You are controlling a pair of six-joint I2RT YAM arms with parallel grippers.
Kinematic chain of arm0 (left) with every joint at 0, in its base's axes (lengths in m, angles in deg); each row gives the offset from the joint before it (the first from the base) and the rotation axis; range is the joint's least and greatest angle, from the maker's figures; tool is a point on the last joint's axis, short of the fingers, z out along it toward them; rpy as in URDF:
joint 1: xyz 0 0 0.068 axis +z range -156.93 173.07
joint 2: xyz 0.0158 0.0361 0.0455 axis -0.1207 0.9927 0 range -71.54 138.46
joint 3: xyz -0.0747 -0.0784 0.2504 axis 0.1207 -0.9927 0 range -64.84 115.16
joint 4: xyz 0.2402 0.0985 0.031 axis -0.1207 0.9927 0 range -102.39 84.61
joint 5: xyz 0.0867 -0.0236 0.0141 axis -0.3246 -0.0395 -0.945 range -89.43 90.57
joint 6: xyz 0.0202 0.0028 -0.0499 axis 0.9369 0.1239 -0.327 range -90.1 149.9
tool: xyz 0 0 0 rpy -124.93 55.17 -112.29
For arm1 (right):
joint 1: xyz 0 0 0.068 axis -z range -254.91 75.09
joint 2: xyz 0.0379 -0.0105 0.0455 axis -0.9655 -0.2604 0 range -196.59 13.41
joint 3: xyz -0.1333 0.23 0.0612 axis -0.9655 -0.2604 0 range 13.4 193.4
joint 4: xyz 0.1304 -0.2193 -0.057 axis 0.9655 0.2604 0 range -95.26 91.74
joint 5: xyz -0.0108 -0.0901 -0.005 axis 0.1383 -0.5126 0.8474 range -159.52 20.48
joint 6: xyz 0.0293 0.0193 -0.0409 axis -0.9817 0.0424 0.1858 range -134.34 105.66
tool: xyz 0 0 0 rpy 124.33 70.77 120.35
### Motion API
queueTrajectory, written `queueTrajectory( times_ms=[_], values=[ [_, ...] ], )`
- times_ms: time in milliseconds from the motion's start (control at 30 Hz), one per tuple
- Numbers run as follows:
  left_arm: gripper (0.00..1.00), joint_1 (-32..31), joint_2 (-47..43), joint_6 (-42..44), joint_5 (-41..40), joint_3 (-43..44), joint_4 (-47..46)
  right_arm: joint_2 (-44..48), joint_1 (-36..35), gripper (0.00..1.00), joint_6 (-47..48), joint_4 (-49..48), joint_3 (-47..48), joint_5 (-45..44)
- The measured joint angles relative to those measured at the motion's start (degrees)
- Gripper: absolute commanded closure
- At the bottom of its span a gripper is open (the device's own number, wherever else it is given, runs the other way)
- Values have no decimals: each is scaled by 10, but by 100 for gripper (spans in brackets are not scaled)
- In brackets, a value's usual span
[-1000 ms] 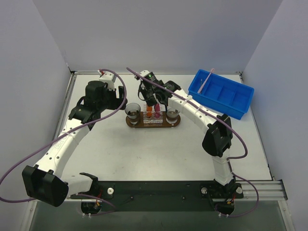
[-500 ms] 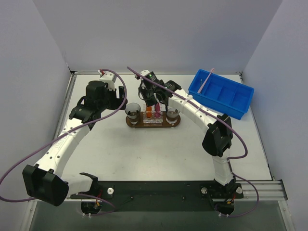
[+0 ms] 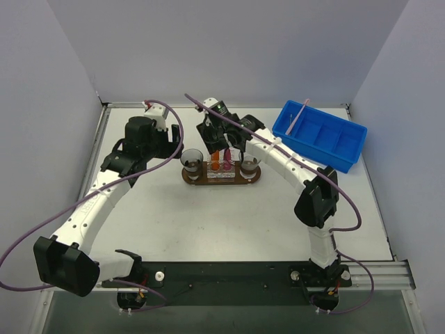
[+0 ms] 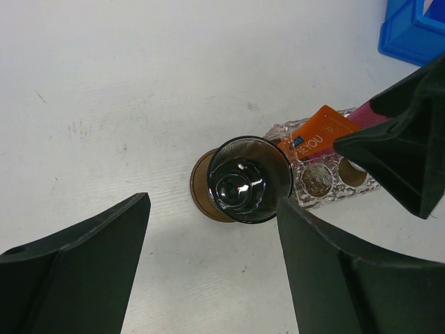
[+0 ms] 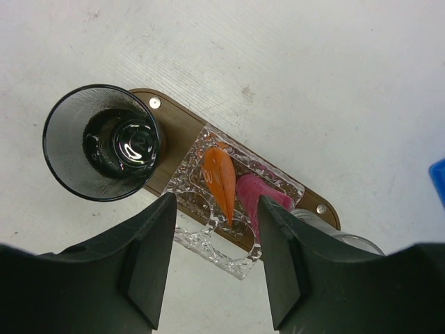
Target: Prepare toiletry sets of a toothbrush and toothpaste on the tray
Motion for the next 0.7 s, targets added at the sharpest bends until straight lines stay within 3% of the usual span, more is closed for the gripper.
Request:
queueTrajectory(
  times_ms=[333,700],
  values=[
    [16,2,36,-12,2,31,17,90,30,53,-9,-3,5,7],
    [18,24,84,-69,25,48,11,163,250,56,-77,-28,-40,47]
  ],
)
